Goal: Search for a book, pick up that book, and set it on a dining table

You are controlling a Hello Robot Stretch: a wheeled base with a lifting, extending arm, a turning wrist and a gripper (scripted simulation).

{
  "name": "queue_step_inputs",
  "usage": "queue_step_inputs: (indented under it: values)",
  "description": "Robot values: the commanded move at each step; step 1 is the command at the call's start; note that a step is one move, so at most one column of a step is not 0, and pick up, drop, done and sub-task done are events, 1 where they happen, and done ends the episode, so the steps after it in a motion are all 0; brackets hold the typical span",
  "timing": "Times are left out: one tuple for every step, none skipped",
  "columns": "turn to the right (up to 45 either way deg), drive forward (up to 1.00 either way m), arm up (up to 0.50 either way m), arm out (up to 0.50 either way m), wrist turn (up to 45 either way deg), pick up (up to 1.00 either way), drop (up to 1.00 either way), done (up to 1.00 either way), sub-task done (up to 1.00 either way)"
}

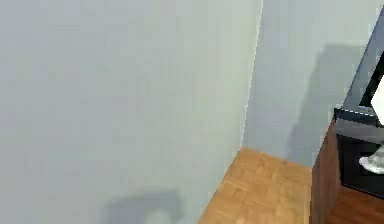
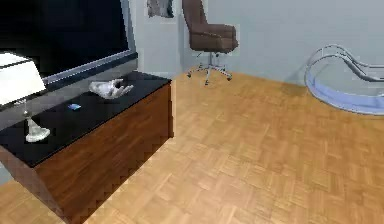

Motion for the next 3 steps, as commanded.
queue_step_inputs:
  values:
    - [45.0,0.0,0.0,0.0,0.0,0.0,0.0,0.0,0.0]
    - [45.0,0.0,0.0,0.0,0.0,0.0,0.0,0.0,0.0]
    - [30.0,0.0,0.0,0.0,0.0,0.0,0.0,0.0,0.0]
